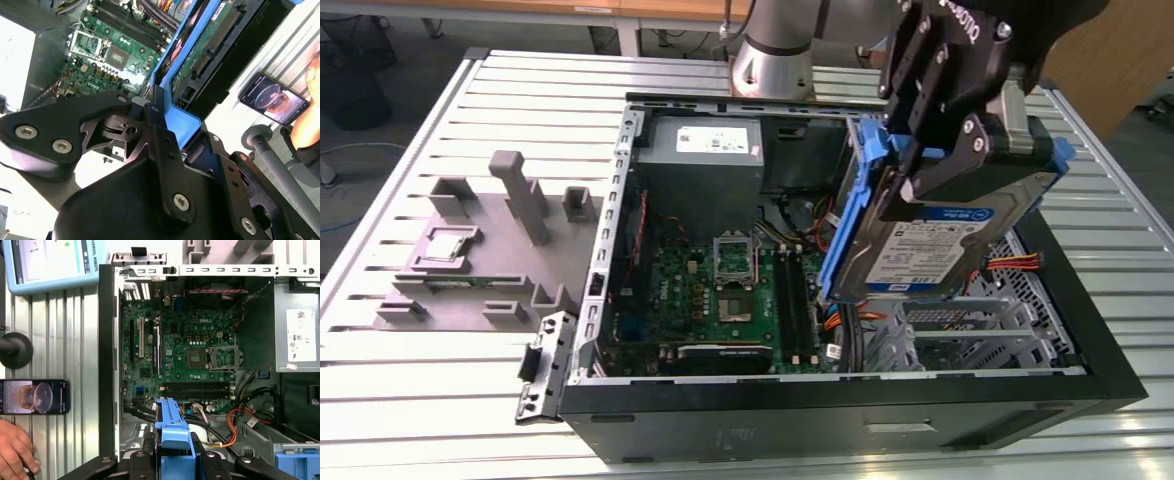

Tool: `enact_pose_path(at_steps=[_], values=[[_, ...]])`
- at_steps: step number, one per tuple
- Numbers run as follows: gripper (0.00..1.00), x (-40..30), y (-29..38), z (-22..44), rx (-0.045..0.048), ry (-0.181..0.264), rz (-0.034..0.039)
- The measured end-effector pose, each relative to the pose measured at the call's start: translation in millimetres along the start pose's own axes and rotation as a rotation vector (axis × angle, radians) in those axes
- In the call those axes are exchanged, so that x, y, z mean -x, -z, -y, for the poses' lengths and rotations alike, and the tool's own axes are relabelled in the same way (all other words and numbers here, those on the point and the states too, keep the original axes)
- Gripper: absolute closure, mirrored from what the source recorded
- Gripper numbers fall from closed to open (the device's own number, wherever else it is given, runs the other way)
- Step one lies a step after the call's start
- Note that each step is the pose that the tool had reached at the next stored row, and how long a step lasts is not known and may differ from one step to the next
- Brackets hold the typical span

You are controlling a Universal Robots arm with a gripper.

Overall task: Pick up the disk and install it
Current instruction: 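Insert the disk into the insertion slot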

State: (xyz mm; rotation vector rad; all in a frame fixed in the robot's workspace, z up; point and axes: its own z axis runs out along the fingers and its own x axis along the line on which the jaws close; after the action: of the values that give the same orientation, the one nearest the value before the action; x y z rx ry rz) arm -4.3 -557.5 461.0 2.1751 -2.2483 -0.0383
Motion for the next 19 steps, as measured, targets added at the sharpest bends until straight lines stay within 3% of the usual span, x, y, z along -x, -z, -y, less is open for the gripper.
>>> enact_pose_path(at_steps=[8,19], values=[[0.63,-2.4,-1.4,16.6,0.0000,0.000,-0.0002],[0.63,-5.3,-3.5,20.4,0.0001,0.000,-0.0002]])
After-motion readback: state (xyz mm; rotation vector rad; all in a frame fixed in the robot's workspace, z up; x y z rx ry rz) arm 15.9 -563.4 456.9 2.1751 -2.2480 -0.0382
